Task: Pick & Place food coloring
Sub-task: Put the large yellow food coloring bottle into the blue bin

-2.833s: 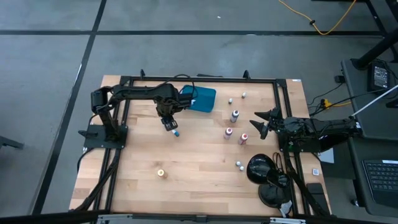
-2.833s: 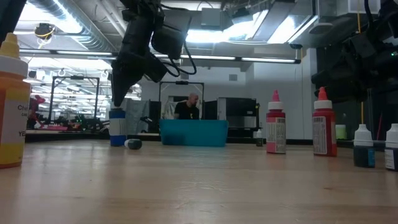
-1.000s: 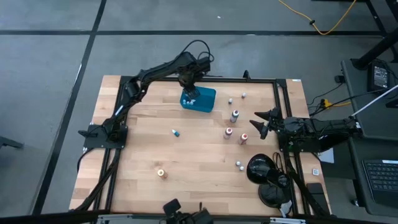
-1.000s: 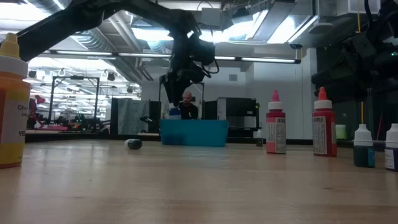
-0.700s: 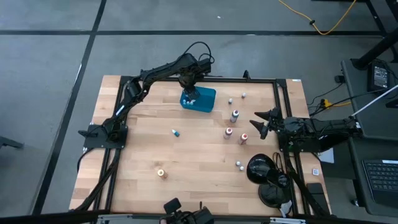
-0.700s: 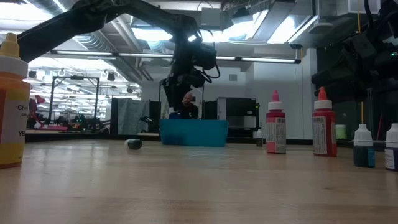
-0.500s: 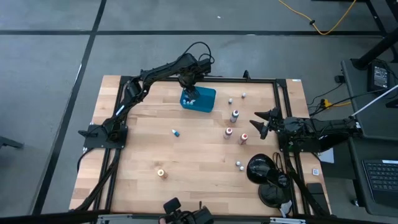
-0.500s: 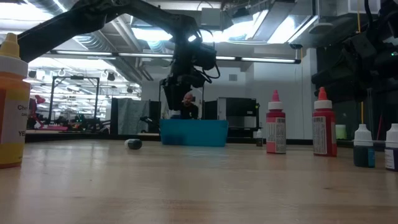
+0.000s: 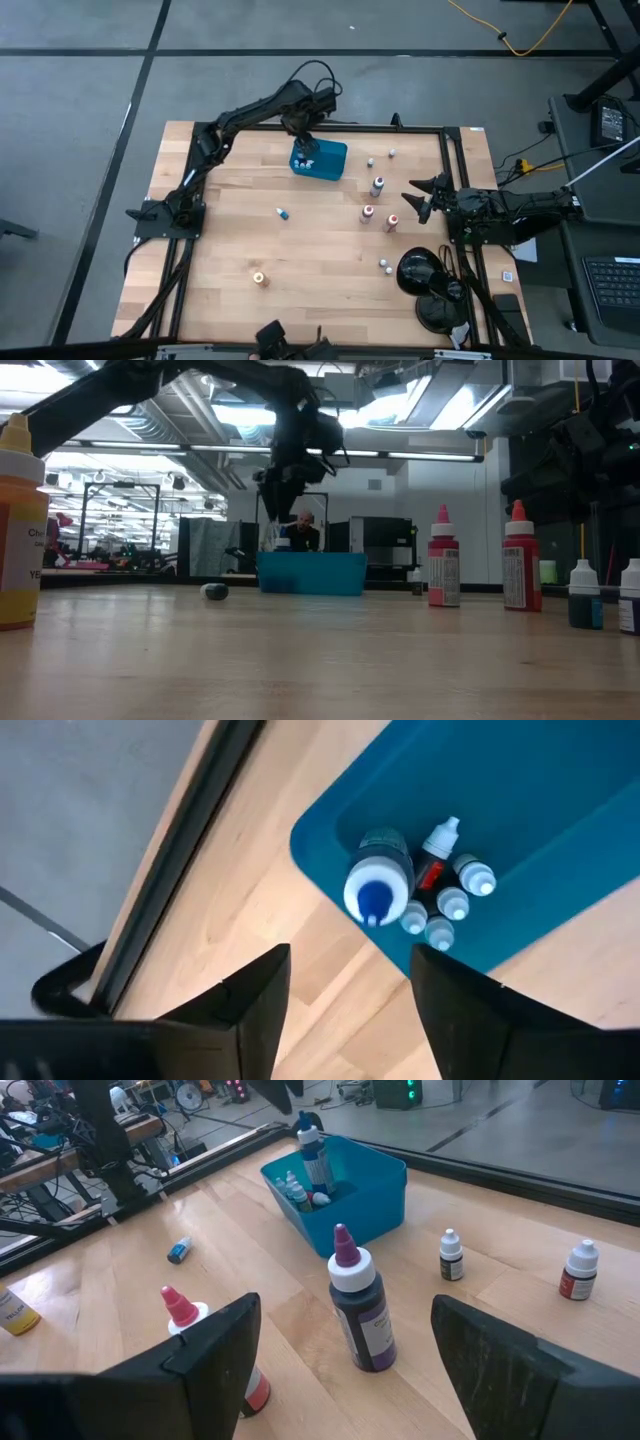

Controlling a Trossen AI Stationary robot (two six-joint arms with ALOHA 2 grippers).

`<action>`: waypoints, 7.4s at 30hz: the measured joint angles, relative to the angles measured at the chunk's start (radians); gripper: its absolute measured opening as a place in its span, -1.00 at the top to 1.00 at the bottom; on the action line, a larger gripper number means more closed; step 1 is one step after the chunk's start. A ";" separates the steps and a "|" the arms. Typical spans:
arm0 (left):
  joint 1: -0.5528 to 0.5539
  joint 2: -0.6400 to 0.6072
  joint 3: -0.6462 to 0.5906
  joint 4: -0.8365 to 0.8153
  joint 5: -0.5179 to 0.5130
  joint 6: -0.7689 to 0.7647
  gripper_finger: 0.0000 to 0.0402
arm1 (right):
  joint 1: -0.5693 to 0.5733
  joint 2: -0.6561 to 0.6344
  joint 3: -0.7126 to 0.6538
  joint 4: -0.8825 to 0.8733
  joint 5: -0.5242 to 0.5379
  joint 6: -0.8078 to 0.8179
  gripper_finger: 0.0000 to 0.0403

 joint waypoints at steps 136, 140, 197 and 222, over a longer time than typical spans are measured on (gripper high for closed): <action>-0.683 -0.440 -0.466 -0.042 0.143 -0.635 0.41 | 0.000 0.000 0.000 0.000 0.000 0.000 -0.46; -0.571 -0.440 -0.369 -0.039 0.128 -0.555 0.43 | 0.000 0.000 0.000 0.000 0.000 0.000 -0.46; -0.057 0.175 0.116 0.037 -0.032 0.359 0.41 | 0.000 0.000 0.000 0.000 0.000 0.000 -0.46; -0.079 0.167 0.124 0.016 -0.104 0.256 0.10 | 0.000 0.000 0.000 0.000 0.000 0.000 -0.46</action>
